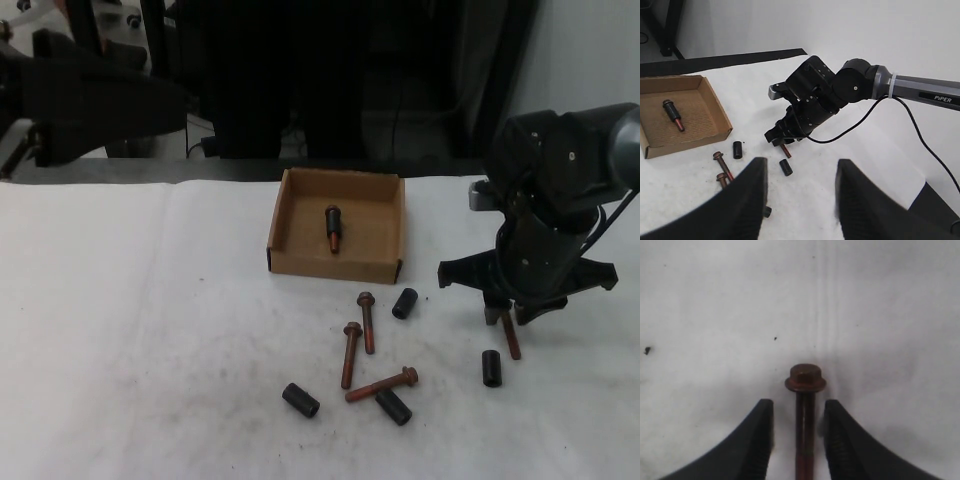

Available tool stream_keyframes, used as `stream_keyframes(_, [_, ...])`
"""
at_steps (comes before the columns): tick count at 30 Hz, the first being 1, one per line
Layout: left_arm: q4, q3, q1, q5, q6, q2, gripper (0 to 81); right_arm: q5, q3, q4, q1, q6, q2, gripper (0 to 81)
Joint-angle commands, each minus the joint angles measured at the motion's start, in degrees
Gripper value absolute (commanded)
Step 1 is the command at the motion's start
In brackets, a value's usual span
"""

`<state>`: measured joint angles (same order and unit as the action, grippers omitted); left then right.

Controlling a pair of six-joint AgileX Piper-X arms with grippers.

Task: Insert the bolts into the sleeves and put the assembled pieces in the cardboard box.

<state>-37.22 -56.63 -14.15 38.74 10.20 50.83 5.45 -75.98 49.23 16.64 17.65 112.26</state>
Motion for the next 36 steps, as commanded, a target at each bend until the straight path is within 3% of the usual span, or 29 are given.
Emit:
stream_keyframes(1, [1.1,-0.3,-0.3,-0.1,0.1,-0.2,41.7,-0.2,-0.2,0.4,-0.3,0.4,-0.1,32.7])
stream_keyframes(20, [1.1,-0.3,-0.3,-2.7,0.0,-0.2,41.7,0.8,1.4,1.0,-0.3,0.6,1.9,27.3])
stream_keyframes(22, [1.1,-0.3,-0.3,-2.9,0.0,-0.2,41.7,0.6,1.8,1.1,-0.3,0.6,1.9,22.0])
stream_keyframes(26, [1.1,-0.3,-0.3,-3.2,0.0,-0.2,41.7,-1.8,1.8,0.9,-0.3,-0.1,1.6,0.3])
stream_keyframes(29, [1.1,-0.3,-0.3,-3.2,0.0,-0.2,41.7,-5.9,1.8,0.9,-0.3,-1.5,1.2,0.0])
stream_keyframes(36, [1.0,-0.3,-0.5,-3.2,0.7,-0.2,41.7,-6.7,1.8,1.9,0.2,-5.0,-5.0,0.0])
